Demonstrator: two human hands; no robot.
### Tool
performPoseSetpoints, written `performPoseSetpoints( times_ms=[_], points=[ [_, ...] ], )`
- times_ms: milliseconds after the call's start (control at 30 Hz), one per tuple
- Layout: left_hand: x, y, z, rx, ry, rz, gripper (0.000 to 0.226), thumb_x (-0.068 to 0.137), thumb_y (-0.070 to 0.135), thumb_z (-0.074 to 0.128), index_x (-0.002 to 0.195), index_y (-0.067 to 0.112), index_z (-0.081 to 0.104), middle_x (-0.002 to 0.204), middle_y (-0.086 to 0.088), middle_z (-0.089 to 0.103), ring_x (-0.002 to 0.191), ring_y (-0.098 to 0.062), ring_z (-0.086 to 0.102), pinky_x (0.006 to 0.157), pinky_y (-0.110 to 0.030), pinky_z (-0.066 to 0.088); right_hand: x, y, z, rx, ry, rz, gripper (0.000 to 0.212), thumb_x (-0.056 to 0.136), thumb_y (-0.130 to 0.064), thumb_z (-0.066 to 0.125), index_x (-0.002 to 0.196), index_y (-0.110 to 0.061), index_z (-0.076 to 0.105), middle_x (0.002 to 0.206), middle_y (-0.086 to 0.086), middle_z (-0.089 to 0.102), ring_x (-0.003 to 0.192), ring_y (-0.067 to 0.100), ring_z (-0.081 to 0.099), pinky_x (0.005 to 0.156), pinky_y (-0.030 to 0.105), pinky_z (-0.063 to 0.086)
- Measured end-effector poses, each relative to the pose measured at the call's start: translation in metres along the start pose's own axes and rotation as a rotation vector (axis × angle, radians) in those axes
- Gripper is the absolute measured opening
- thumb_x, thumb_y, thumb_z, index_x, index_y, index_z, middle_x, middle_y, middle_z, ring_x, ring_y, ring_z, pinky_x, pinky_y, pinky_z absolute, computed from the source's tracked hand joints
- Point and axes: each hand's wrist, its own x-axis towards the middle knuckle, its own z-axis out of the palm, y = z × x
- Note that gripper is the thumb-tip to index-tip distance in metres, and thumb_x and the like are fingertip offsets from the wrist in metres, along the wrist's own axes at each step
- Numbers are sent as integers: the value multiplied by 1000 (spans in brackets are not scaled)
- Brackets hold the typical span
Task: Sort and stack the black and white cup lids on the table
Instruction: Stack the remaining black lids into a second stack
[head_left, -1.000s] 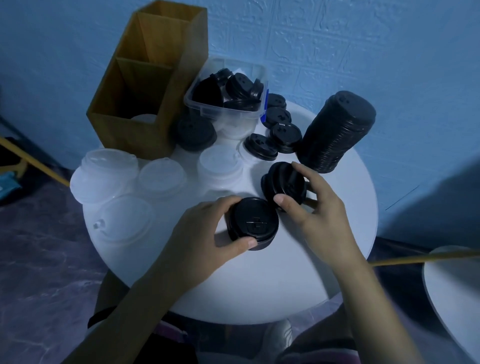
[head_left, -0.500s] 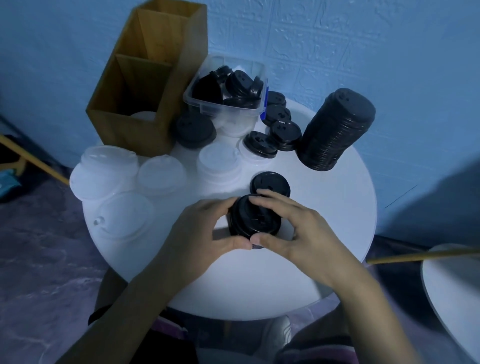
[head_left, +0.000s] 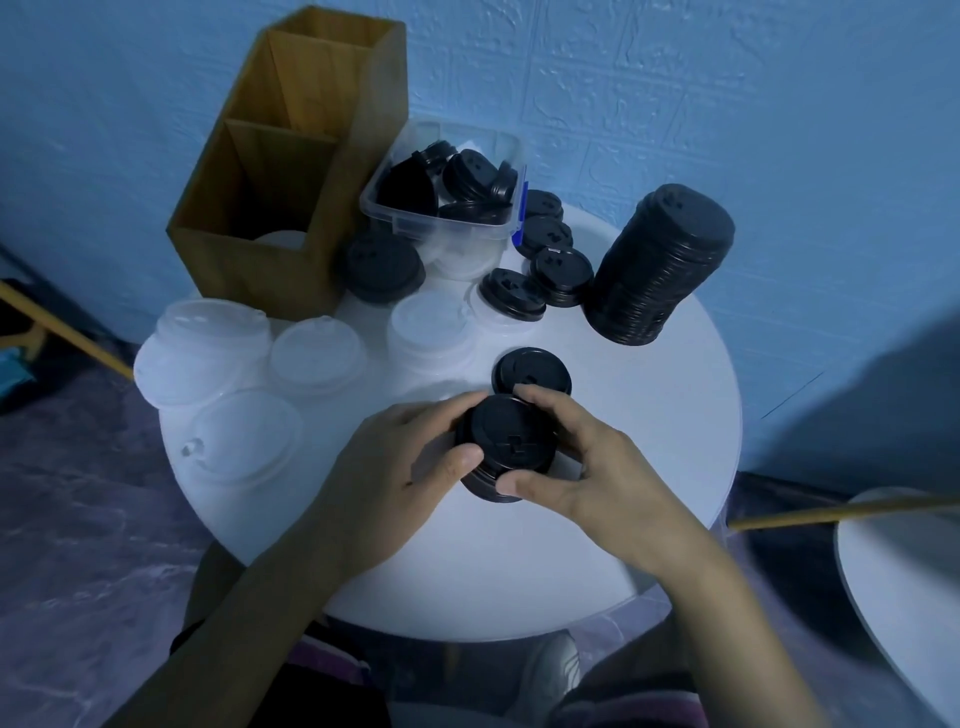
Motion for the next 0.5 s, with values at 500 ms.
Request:
performPoseSetpoints(
  times_ms=[500],
  points=[
    [-3,-7,5,71,-2,-18,60,87,57,52,145,43,46,131,26,60,122,7,50,99,-8,32,-2,3,1,-80,41,23,85,75,-49,85,148,-51,41,117,-12,54,116,3,54,106,27,43]
  ],
)
